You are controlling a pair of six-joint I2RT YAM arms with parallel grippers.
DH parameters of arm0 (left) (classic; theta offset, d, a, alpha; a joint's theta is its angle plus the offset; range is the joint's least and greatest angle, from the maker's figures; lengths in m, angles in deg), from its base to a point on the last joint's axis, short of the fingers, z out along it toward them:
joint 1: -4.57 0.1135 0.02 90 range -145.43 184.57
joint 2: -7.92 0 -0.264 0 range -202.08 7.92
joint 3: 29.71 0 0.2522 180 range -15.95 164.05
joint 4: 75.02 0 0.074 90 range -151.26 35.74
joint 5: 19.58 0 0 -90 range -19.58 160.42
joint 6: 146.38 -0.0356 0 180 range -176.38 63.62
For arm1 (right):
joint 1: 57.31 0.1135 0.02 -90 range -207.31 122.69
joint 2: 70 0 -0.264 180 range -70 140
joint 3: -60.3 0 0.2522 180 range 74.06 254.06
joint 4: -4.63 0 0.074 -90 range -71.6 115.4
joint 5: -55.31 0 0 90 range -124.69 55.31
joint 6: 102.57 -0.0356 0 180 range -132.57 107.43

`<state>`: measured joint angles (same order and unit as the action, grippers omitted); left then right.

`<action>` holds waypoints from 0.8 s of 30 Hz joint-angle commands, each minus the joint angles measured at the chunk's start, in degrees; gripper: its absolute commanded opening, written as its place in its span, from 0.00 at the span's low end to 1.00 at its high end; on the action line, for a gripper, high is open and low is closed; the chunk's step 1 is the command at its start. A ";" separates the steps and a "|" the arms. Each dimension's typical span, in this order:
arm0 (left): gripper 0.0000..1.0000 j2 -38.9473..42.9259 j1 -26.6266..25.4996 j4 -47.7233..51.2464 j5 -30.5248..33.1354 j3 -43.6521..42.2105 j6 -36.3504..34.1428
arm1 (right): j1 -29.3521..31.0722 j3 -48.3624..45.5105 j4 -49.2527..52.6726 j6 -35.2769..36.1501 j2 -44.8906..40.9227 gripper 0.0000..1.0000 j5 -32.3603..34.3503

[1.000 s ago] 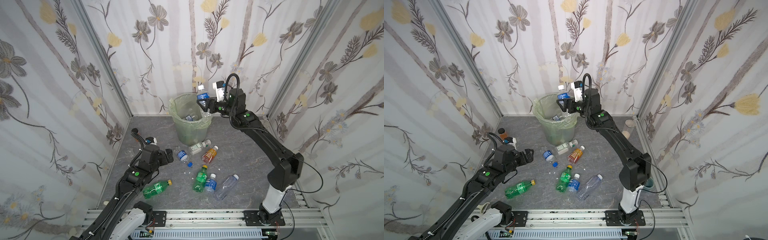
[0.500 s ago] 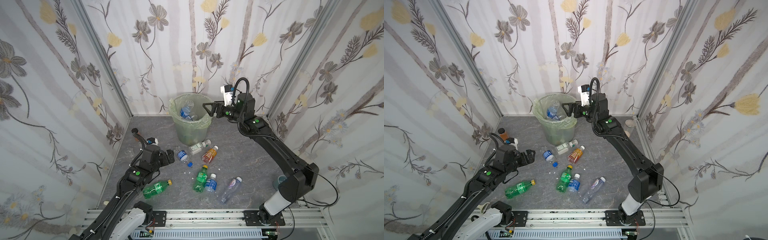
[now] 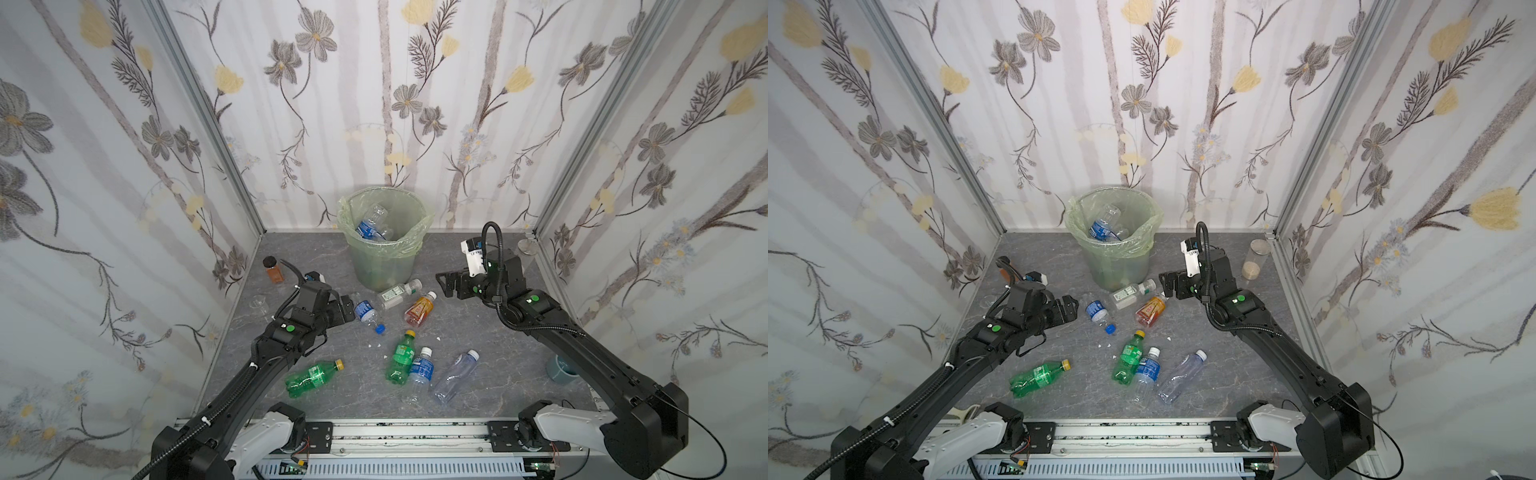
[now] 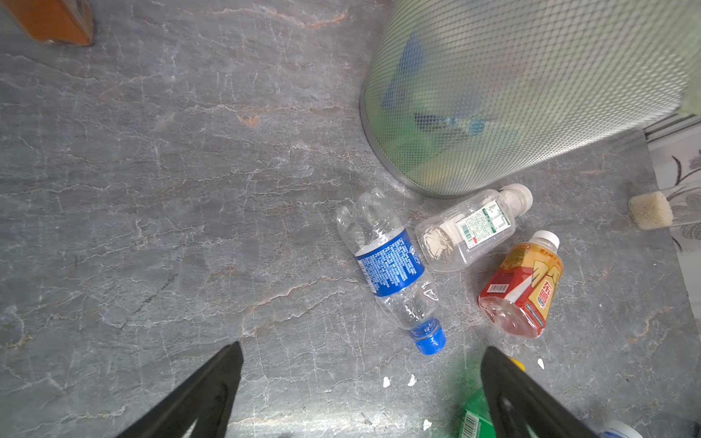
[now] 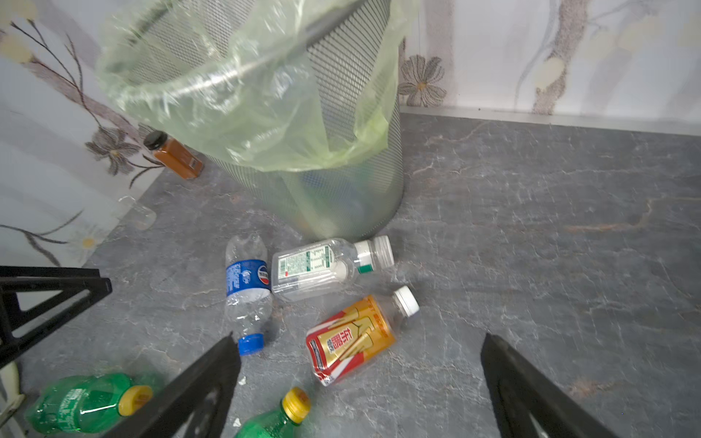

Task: Throw the plastic bottles in the bin
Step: 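Grasp a clear blue-labelled water bottle with the left gripper while the right gripper withdraws, then carry the water bottle with the left gripper and release it into the bin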

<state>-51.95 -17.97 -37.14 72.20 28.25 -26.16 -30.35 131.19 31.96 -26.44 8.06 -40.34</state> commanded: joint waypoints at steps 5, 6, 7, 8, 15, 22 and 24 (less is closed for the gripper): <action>1.00 -5.31 -0.44 -9.00 -2.20 -1.43 8.96 | -1.55 -6.37 -0.55 -1.16 -2.14 1.00 3.10; 1.00 -5.74 -0.56 -11.30 -2.28 -2.13 10.44 | -1.83 -6.98 -0.64 -1.24 -2.08 1.00 3.03; 1.00 -6.27 -0.69 -13.06 -2.48 -2.59 11.50 | -1.91 -7.34 -0.85 -1.34 -1.99 1.00 3.01; 1.00 -6.98 -0.79 -14.94 -2.63 -2.95 12.56 | -2.00 -8.04 -0.98 -1.36 -1.95 1.00 3.02; 0.94 -15.86 -1.95 -20.52 -3.03 -1.37 15.82 | -2.35 -10.47 -2.39 -1.79 -2.21 1.00 2.76; 0.87 -26.99 -3.07 -22.80 -4.53 2.72 17.07 | -3.27 -12.42 -3.22 -1.82 -3.38 1.00 2.66; 0.85 -29.69 -3.45 -23.13 -4.49 4.00 17.07 | -3.50 -12.97 -3.34 -1.83 -3.86 1.00 2.71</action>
<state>-79.39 -21.12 -57.84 67.76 30.83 -10.23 -33.65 118.66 30.93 -28.15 4.67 -37.77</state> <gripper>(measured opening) 0.855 0.996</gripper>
